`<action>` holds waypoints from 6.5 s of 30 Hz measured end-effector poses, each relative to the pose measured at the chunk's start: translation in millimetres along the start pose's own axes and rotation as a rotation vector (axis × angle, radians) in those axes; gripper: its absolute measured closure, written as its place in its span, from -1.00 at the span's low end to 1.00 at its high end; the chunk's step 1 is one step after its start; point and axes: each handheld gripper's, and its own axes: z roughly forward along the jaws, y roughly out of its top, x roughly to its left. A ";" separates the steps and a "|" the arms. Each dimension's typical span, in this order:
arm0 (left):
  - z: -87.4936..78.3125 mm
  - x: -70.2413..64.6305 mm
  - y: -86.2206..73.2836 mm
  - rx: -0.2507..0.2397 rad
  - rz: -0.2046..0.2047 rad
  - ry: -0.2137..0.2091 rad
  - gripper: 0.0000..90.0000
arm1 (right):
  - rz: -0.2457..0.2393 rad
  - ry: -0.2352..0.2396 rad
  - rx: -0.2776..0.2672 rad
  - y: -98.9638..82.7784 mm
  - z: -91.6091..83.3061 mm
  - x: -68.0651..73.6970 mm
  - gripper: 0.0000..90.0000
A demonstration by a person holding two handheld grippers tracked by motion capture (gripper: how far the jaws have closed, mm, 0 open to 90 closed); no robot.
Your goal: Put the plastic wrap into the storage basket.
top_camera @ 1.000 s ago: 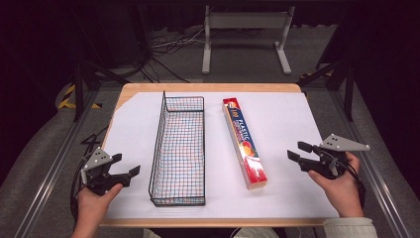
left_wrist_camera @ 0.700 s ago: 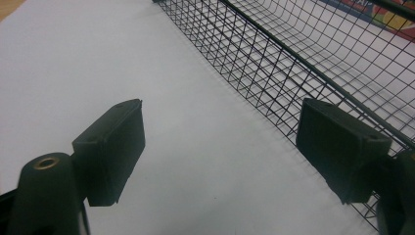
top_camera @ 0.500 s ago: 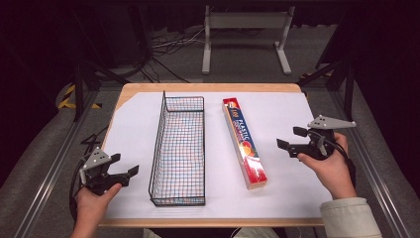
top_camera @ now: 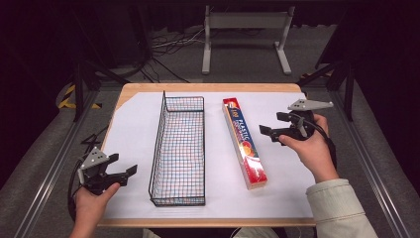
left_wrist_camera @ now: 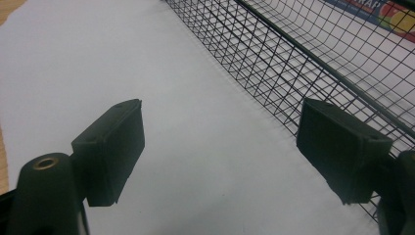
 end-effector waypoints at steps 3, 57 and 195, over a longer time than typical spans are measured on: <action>-0.9 0.9 -0.7 -0.002 -0.004 0.002 -0.59 | -0.029 -0.009 0.016 6.3 7.9 2.0 -0.64; 4.1 2.0 -4.2 0.008 -0.005 0.007 -0.61 | 0.224 -0.152 0.520 -24.9 147.2 24.5 -0.55; 4.2 6.5 -5.2 -0.014 -0.034 -0.015 -0.61 | 0.635 -0.165 0.415 109.2 160.5 174.0 -0.10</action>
